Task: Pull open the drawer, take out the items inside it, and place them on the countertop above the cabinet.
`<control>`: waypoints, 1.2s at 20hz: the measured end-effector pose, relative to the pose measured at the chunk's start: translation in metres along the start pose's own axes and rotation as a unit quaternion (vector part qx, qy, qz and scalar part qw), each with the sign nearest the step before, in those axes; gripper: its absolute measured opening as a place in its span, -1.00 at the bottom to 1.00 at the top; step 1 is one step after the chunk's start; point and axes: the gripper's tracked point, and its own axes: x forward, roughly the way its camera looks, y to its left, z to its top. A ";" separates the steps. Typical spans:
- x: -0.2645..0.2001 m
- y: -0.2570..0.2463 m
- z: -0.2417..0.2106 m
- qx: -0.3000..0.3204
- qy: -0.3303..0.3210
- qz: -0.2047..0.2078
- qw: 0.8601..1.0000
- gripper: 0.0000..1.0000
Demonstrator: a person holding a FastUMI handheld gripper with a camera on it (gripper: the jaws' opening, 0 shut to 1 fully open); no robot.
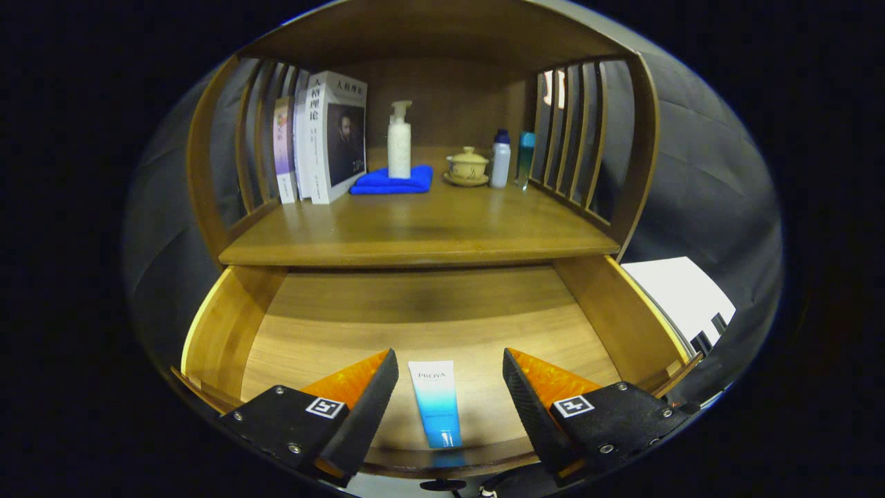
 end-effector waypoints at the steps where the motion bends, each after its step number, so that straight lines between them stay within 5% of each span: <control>1: 0.006 0.003 -0.003 0.005 0.014 0.003 1.000 0.88; 15: 0.044 0.018 -0.068 0.030 0.208 0.021 0.977 0.88; 24: 0.045 0.022 -0.086 0.017 0.271 0.024 0.962 0.82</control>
